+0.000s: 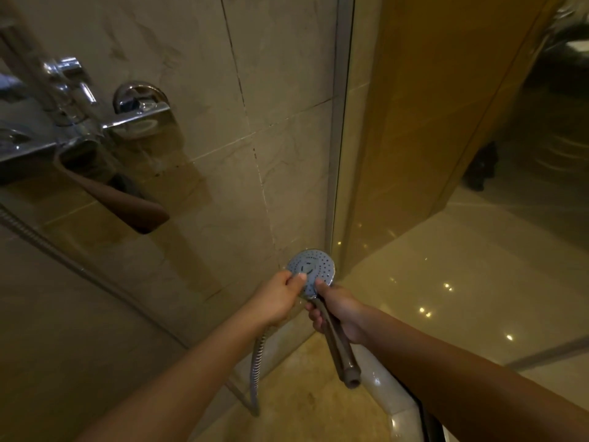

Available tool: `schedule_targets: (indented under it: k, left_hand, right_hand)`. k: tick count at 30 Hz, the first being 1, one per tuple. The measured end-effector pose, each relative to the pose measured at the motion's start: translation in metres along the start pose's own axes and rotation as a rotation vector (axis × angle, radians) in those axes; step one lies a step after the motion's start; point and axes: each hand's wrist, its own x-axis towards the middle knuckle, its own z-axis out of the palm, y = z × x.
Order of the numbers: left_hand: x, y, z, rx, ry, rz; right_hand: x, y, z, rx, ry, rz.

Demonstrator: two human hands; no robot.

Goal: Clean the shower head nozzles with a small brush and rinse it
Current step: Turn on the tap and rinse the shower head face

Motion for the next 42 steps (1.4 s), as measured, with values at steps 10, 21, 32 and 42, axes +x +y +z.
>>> schedule_targets:
  k: [10,21,32,42]
  left_hand:
    - [0.003,-0.012,-0.001,-0.124,0.06,-0.099]
    - [0.004,-0.012,0.018,-0.095,-0.041,-0.061]
    - [0.002,-0.023,0.026,-0.041,-0.073,-0.059]
    - [0.018,-0.014,0.009,-0.139,0.029,-0.082]
  right_hand:
    - [0.01,0.002,0.0,0.063,-0.037,-0.065]
    - [0.011,0.008,-0.007,0.078,0.001,-0.096]
    - [0.013,0.013,-0.006,0.082,-0.175,-0.048]
    - [0.02,0.015,-0.006,0.032,-0.112,0.03]
